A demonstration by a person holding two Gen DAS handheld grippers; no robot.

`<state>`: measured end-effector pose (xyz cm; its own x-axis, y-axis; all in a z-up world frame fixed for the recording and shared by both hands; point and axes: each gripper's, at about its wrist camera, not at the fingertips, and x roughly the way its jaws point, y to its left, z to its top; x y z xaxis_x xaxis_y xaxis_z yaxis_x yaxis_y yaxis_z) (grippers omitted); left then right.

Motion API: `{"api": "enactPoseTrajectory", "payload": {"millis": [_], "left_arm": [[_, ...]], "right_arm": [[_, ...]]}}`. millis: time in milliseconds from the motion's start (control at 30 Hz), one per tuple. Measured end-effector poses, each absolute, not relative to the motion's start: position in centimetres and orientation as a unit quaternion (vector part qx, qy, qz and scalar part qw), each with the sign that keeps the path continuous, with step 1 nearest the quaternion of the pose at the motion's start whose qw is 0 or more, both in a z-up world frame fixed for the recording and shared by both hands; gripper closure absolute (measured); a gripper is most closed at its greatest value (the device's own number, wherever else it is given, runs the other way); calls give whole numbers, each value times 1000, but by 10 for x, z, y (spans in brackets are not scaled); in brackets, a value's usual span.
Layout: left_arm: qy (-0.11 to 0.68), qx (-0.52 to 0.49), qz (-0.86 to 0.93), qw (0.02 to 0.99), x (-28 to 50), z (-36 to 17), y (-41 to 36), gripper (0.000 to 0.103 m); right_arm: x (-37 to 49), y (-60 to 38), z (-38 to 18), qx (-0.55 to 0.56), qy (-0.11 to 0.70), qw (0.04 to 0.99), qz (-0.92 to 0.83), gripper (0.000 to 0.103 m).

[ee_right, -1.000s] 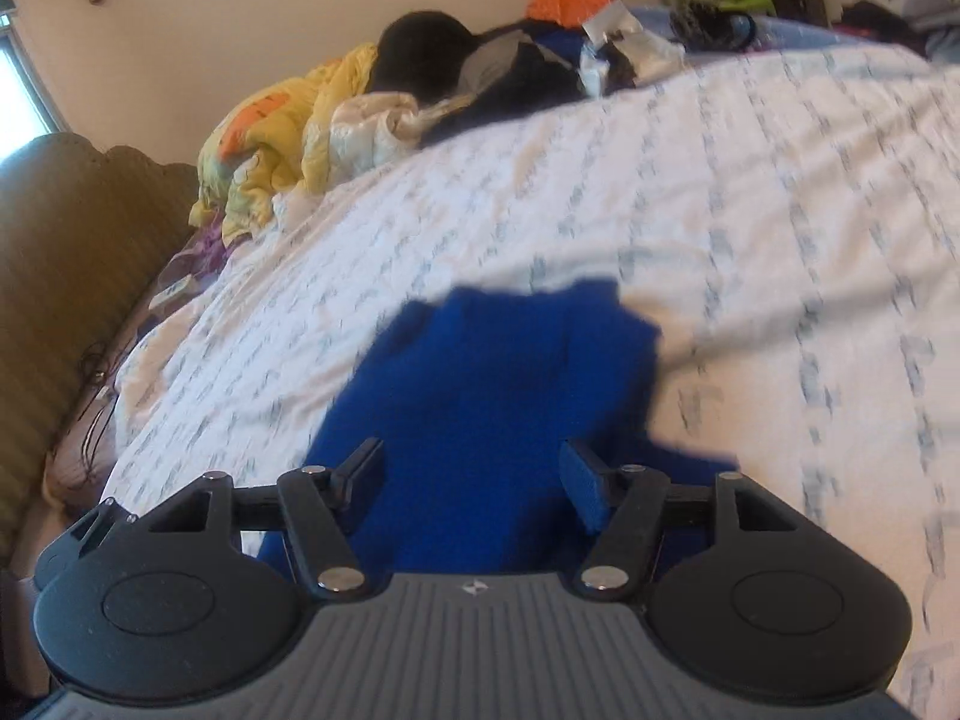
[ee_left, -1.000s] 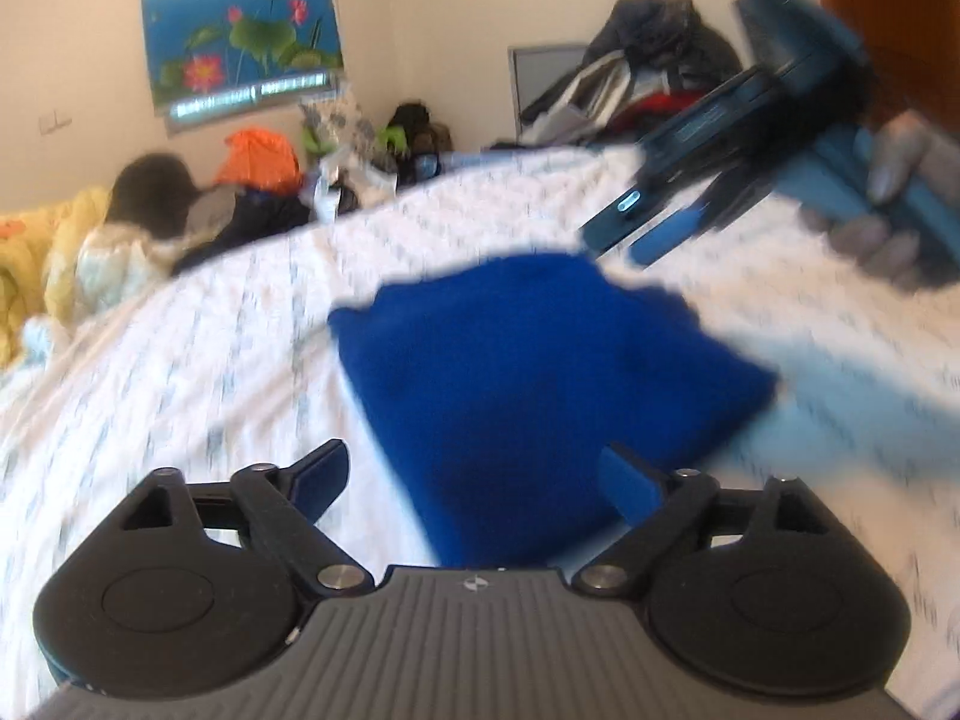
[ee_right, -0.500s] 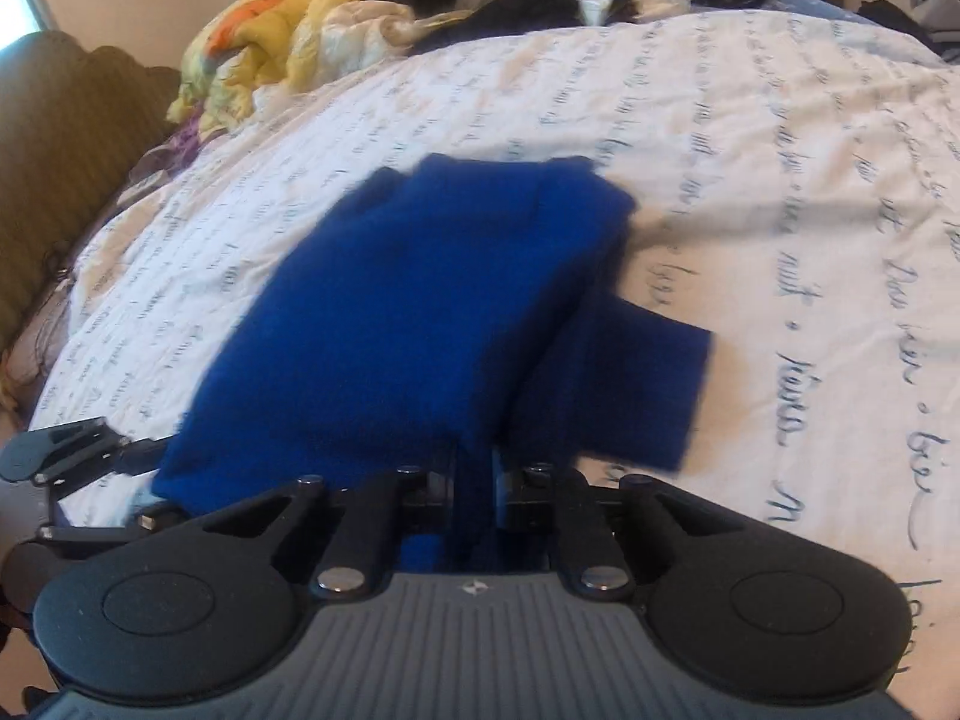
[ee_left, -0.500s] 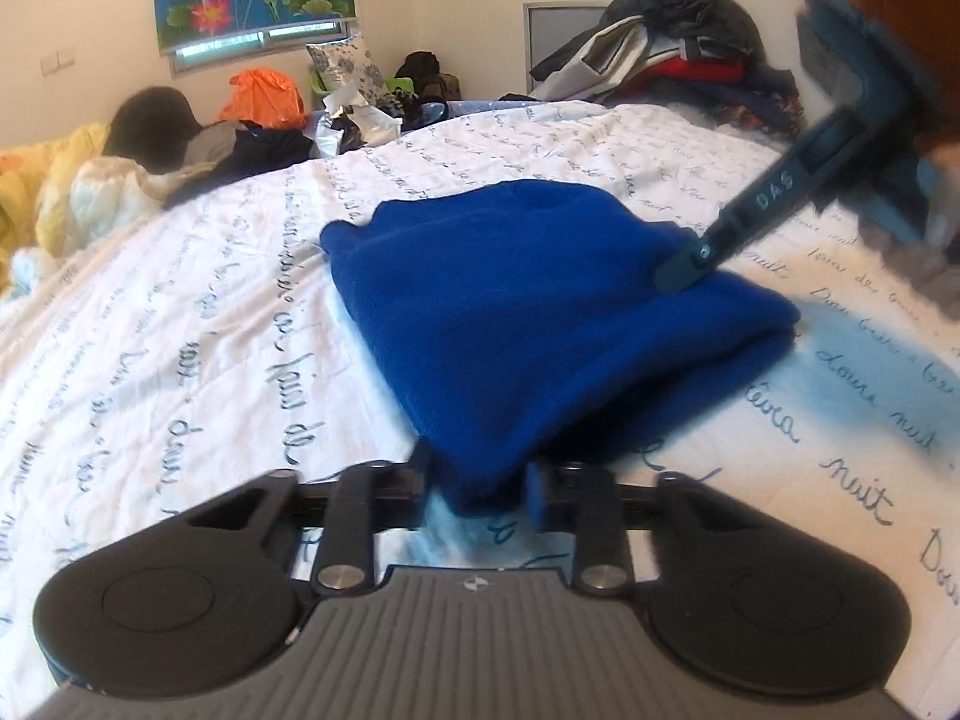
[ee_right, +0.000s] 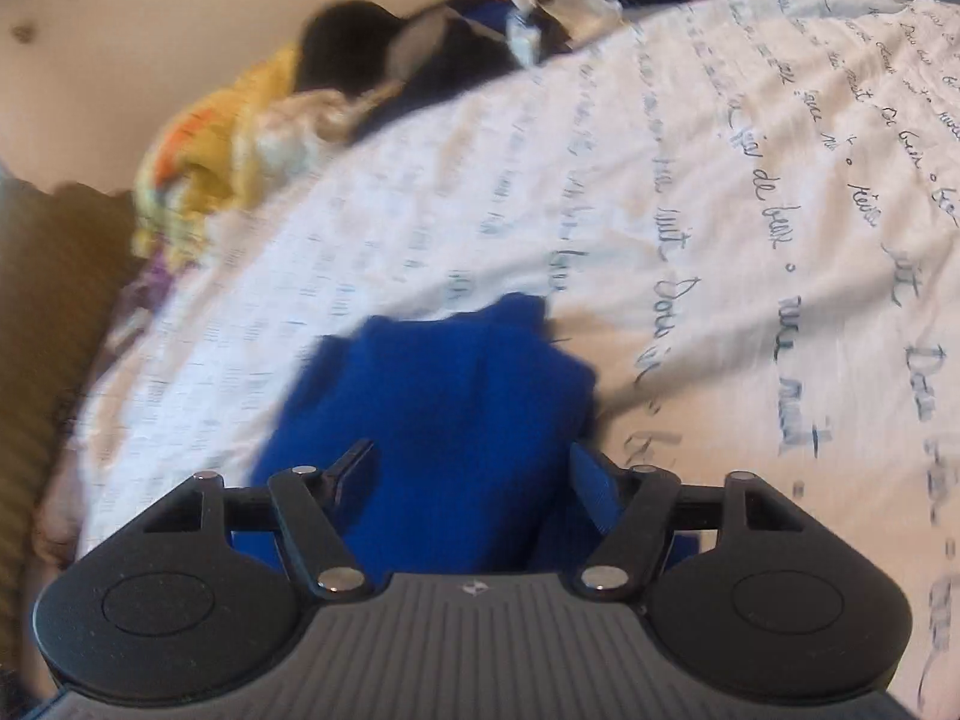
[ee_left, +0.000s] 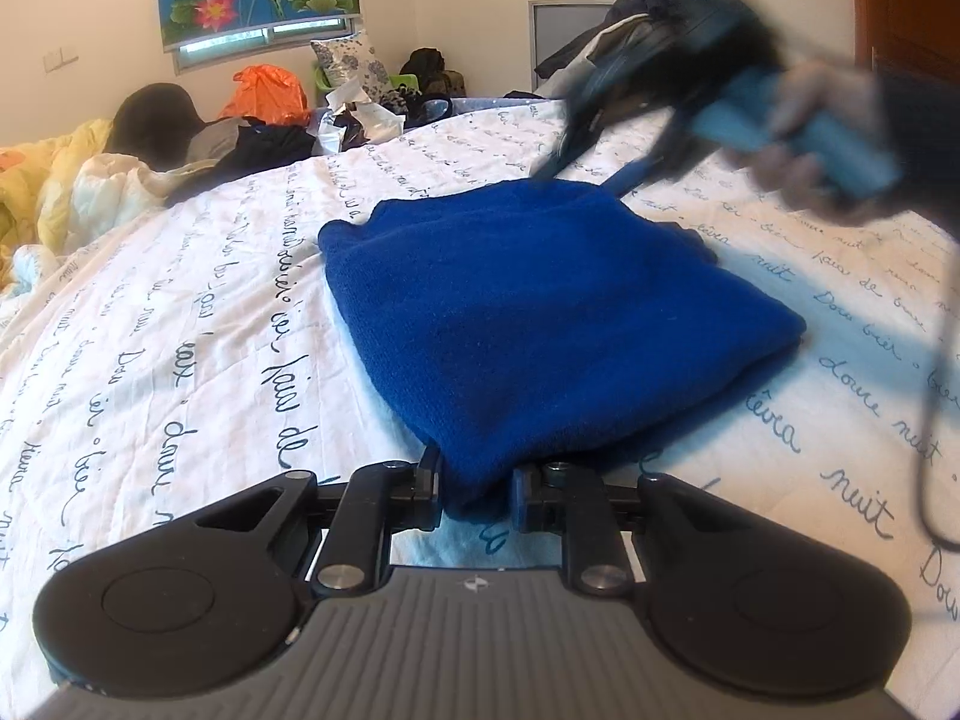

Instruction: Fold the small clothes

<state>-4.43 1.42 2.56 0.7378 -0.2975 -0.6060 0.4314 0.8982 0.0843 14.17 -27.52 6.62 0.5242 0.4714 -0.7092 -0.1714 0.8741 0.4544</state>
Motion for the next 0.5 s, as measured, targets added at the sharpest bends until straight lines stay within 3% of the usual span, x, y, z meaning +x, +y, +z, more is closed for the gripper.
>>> {"api": "enactPoseTrajectory", "payload": {"millis": [33, 167, 233, 400, 433, 500], "left_arm": [[304, 110, -198, 925, -44, 25, 15, 80], [301, 113, -198, 926, -44, 24, 13, 80], [297, 112, -197, 927, -45, 23, 12, 80], [319, 97, -230, 914, -54, 38, 27, 80], [319, 83, -243, 912, -56, 44, 32, 78], [316, 57, -273, 907, -56, 58, 36, 55]], "right_arm": [[156, -269, 57, 152, 470, 850, 182, 88], [169, -257, 74, 94, 430, 878, 186, 93], [175, -255, 57, 59, 451, 876, 159, 92], [143, -276, 73, 116, 410, 894, 140, 85], [132, -279, 84, 120, 385, 905, 136, 83], [110, -281, 98, 139, 358, 911, 151, 74]]}}
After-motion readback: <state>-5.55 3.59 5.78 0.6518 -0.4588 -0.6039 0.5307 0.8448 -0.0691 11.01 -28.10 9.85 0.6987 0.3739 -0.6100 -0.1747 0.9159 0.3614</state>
